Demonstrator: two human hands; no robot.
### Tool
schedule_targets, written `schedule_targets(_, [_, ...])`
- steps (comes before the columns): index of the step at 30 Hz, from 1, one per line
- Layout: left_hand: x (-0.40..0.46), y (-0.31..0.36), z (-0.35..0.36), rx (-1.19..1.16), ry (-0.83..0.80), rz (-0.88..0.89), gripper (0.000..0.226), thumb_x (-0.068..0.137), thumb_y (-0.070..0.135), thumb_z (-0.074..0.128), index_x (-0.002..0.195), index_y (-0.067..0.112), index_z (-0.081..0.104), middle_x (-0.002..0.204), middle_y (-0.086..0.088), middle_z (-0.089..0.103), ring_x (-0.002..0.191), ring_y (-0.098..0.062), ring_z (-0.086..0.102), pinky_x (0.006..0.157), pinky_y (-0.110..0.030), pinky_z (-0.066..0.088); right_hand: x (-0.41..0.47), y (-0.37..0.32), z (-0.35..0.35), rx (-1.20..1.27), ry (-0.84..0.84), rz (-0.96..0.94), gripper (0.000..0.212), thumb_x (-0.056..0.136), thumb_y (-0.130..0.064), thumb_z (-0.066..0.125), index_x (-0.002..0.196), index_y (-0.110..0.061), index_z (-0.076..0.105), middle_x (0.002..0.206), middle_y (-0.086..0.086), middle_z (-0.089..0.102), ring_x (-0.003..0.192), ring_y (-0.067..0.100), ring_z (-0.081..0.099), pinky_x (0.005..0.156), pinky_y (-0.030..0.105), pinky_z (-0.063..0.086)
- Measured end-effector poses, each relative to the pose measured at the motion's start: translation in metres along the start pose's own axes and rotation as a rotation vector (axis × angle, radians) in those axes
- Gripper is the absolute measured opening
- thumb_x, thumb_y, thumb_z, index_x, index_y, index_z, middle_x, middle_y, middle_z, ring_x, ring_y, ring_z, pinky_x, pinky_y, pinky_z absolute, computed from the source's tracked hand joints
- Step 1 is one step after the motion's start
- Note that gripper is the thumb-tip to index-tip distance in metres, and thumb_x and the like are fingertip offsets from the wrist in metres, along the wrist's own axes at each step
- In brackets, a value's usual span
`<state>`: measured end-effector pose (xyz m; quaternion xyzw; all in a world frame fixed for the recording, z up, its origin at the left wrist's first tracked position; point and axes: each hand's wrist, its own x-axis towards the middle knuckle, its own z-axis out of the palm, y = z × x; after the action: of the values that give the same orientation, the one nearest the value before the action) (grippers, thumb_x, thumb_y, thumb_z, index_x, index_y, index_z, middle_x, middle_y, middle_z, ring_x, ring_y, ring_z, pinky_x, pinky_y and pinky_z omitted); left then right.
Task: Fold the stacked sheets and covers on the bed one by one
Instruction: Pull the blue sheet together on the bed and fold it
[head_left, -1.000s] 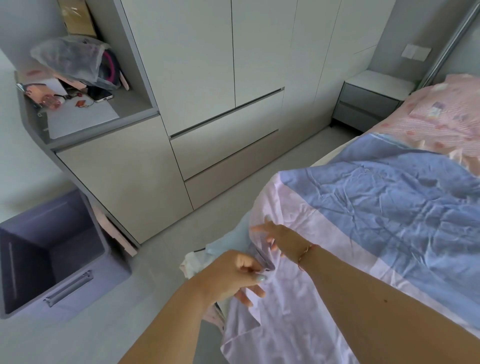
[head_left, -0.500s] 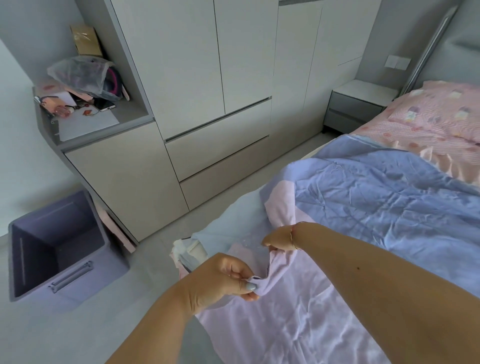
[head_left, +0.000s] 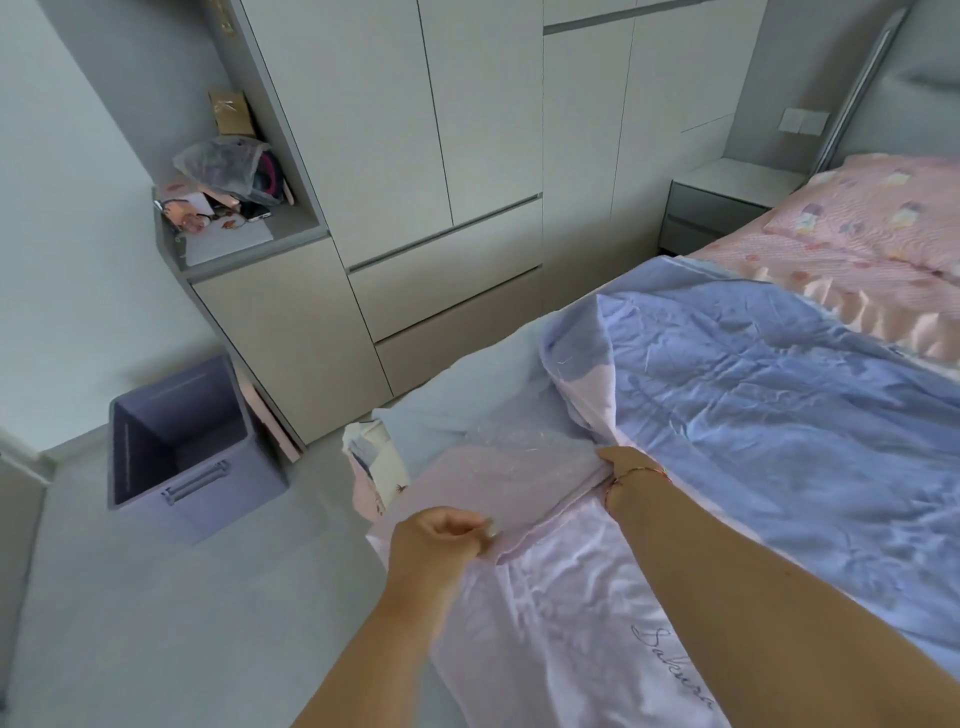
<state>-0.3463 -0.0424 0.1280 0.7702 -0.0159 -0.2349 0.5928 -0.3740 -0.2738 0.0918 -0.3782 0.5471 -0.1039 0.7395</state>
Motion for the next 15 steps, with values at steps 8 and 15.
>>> schedule_targets(8, [-0.068,-0.057,0.053,-0.444,0.152,-0.473,0.035,0.075,-0.007,0.076,0.105,-0.010,0.059,0.092,-0.018,0.064,0.078,-0.025,0.061,0.063,-0.028,0.053,-0.033,0.028,-0.090,0.192,0.051,0.090,0.015,0.094,-0.017,0.057,0.081,-0.014,0.053,0.057,0.001,0.055,0.047,0.014,0.052,0.038,0.020,0.046])
schedule_targets(15, [-0.180,-0.079,0.082,-0.653,-0.043,-0.639,0.030,0.078,-0.013,0.070,0.106,-0.009,0.062,0.107,-0.020,0.068,0.089,-0.022,0.065,0.068,-0.026,0.058,-0.075,0.056,-0.177,-0.646,0.380,-0.256,0.042,0.097,-0.024,0.046,0.136,-0.012,0.044,0.133,0.002,0.052,0.123,0.019,0.050,0.096,0.020,0.041])
